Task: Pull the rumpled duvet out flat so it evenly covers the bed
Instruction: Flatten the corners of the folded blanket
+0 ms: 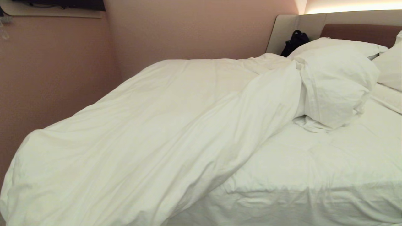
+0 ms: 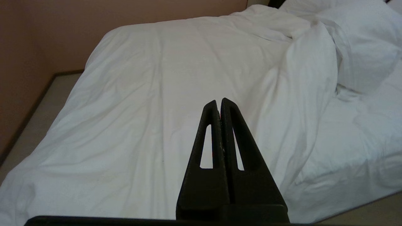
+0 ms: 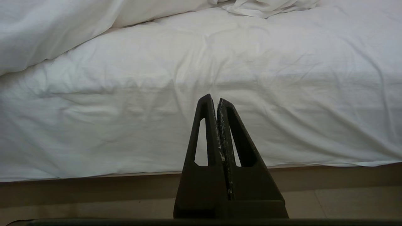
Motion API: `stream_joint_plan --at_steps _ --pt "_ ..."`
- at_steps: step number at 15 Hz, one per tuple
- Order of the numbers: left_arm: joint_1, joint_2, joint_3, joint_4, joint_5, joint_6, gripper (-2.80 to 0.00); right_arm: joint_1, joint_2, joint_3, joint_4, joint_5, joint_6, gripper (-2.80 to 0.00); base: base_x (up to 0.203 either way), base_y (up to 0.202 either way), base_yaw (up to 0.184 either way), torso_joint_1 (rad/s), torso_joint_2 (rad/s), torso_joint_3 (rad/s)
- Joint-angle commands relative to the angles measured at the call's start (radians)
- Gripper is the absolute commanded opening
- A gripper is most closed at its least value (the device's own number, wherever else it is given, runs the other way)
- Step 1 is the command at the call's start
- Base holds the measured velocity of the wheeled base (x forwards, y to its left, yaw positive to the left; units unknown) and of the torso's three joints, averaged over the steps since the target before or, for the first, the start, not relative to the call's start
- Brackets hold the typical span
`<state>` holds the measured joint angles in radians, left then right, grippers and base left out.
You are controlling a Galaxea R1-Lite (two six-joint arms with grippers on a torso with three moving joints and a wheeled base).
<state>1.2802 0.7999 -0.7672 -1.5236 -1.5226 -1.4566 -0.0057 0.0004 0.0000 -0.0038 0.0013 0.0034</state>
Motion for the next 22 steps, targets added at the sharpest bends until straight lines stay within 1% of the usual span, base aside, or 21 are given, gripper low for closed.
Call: stream_joint_plan --at_steps 1,5,6,8,10,12,16,17,20,22 --pt "-0.001 -0.067 0.012 -0.021 -0.047 -0.007 -2.8 0.0 0.0 0.0 -0.001 0.0 0.0 -2.8 0.0 0.0 0.0 0.0 0.0 0.0" --pt "-0.002 -0.077 0.03 -0.035 -0.047 -0.002 -2.8 0.0 0.0 0.0 -0.001 0.0 0.0 -2.8 0.0 0.0 0.0 0.0 0.0 0.0" --pt "-0.013 -0.076 0.036 -0.038 -0.047 0.0 -2.8 0.0 0.0 0.0 -0.001 0.0 0.0 -2.8 0.0 0.0 0.0 0.0 0.0 0.0" --pt "-0.078 -0.074 0.052 -0.037 -0.047 -0.003 -2.8 0.0 0.0 0.0 -0.001 0.0 0.0 -2.8 0.0 0.0 0.0 0.0 0.0 0.0" --pt "-0.165 -0.073 0.084 -0.036 -0.047 -0.008 -2.8 0.0 0.0 0.0 -0.001 0.0 0.0 -2.8 0.0 0.0 0.0 0.0 0.0 0.0" --pt "-0.252 -0.082 0.159 -0.038 -0.047 -0.009 -2.8 0.0 0.0 0.0 -0.001 0.0 0.0 -2.8 0.0 0.0 0.0 0.0 0.0 0.0" --pt "-0.434 -0.125 0.361 -0.044 -0.047 -0.002 -2.8 0.0 0.0 0.0 -0.001 0.0 0.0 -2.8 0.0 0.0 0.0 0.0 0.0 0.0" --pt "-0.466 -0.133 0.394 -0.045 -0.047 -0.001 -2.8 0.0 0.0 0.0 -0.001 0.0 0.0 -2.8 0.0 0.0 0.0 0.0 0.0 0.0" --pt "-0.512 -0.162 0.456 -0.044 -0.047 0.001 -2.8 0.0 0.0 0.0 -0.001 0.0 0.0 -2.8 0.0 0.0 0.0 0.0 0.0 0.0" --pt "-0.516 -0.184 0.458 -0.044 -0.047 0.004 -2.8 0.0 0.0 0.0 -0.001 0.0 0.0 -2.8 0.0 0.0 0.0 0.0 0.0 0.0"
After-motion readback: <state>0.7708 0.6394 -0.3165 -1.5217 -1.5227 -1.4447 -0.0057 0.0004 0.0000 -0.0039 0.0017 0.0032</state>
